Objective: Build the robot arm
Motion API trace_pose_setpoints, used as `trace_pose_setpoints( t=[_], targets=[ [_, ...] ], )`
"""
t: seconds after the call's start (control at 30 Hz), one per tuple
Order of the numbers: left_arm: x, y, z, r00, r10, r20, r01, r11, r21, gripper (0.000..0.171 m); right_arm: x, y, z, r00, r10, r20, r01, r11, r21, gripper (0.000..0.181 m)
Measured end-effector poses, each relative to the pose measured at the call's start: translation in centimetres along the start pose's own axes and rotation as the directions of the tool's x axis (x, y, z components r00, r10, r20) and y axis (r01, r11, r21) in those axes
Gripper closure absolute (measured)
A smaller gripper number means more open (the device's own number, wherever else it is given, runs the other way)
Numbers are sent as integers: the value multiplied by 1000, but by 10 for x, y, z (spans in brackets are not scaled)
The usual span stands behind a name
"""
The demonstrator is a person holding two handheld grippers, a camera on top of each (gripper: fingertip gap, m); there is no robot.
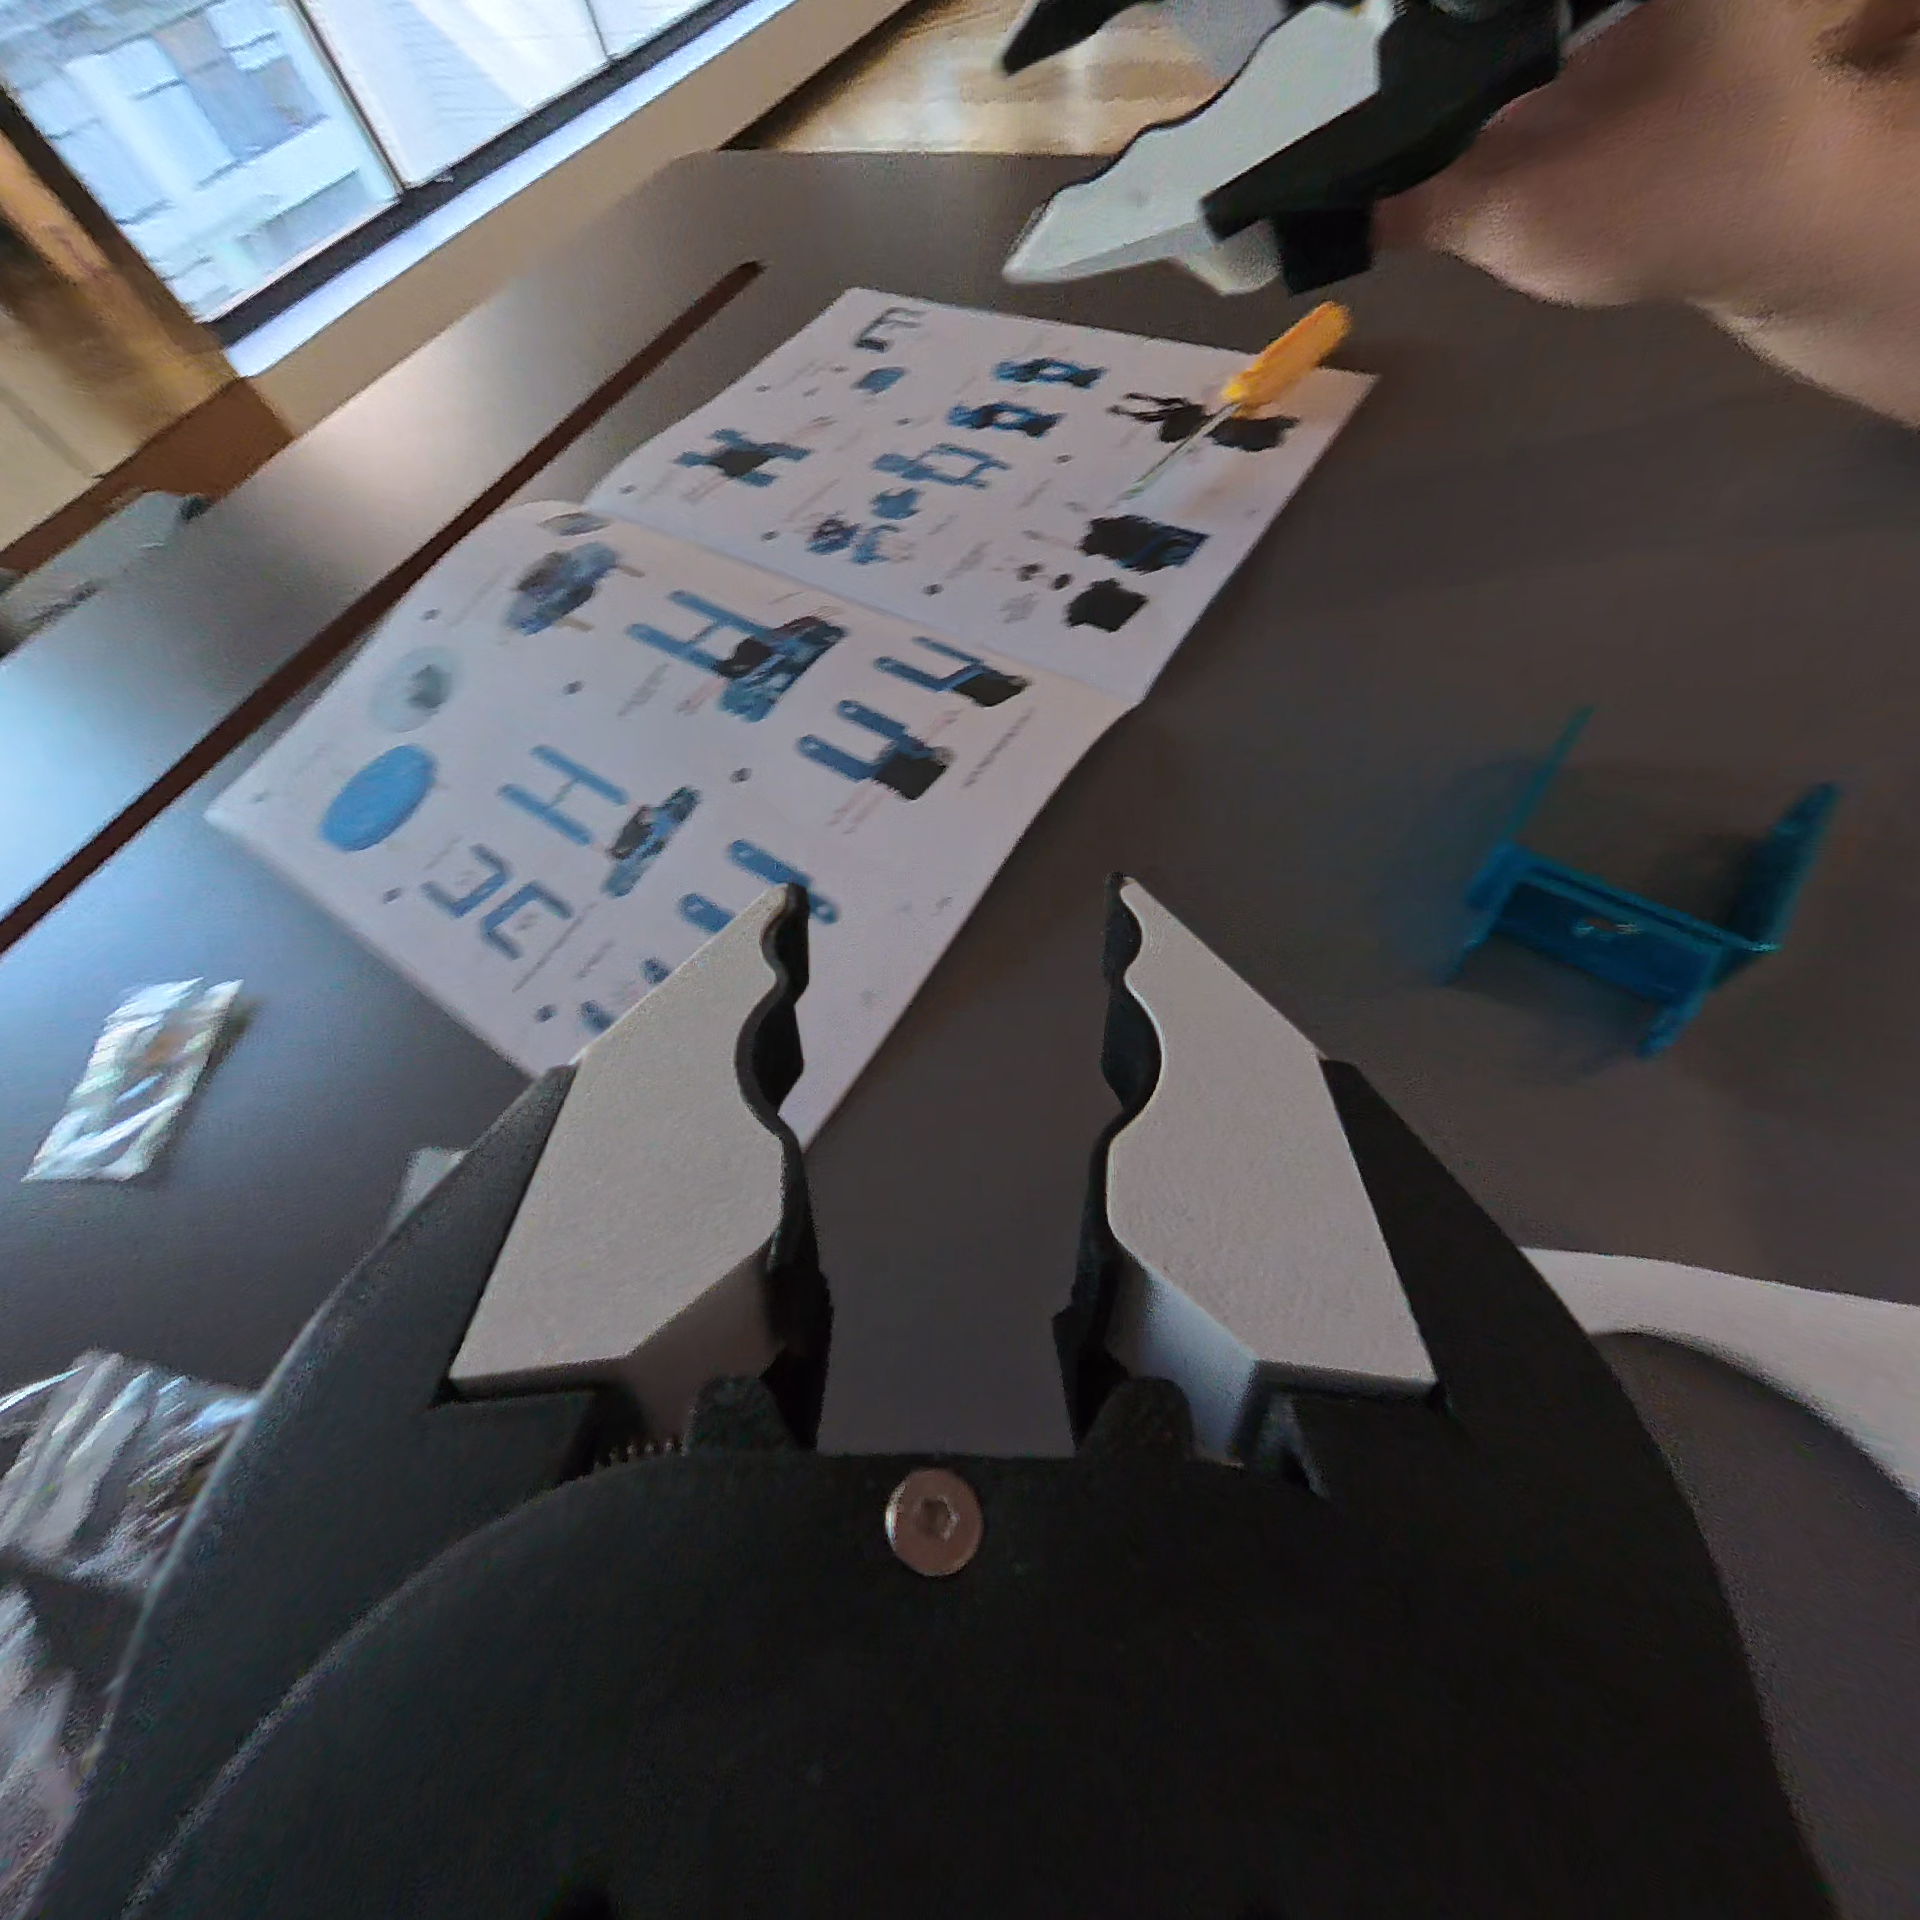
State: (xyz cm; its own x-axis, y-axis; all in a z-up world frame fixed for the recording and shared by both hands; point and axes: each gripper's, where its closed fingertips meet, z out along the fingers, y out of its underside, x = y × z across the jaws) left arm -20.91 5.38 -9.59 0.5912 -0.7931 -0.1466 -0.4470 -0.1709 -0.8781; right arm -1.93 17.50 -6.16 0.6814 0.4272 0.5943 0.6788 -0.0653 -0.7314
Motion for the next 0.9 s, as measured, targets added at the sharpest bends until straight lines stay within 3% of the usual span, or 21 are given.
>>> trace_pose_setpoints(
  t=[0.07,0.17,0.33,0.53,0.6,0.67,0.73,0.9],
  targets=[
    [-23,8,-4,991,35,131,-30,999,-40,117,21,22,9,995,-8,-99,0,997,-80,132],
    [-40,14,-7,973,56,225,-41,996,-73,117,38,43,16,989,23,-149,-44,990,-134,133],
    [-46,23,-5,967,49,249,-22,994,-110,117,53,47,15,979,3,-206,-33,989,-143,135],
    [-52,30,-5,961,38,274,2,989,-145,116,46,47,17,984,4,-180,-30,989,-143,134],
    [-75,33,-17,900,104,423,-21,980,-197,120,43,48,20,986,8,-164,-32,989,-144,132],
    [-105,36,-41,758,211,617,-47,961,-272,121,39,47,23,989,18,-147,-36,991,-127,130],
    [-115,33,-55,668,284,688,-79,946,-314,132,37,45,25,990,21,-136,-35,994,-100,128],
    [-121,42,-59,643,289,709,-35,936,-350,116,32,26,25,993,33,-117,-30,999,29,128]
  ],
)
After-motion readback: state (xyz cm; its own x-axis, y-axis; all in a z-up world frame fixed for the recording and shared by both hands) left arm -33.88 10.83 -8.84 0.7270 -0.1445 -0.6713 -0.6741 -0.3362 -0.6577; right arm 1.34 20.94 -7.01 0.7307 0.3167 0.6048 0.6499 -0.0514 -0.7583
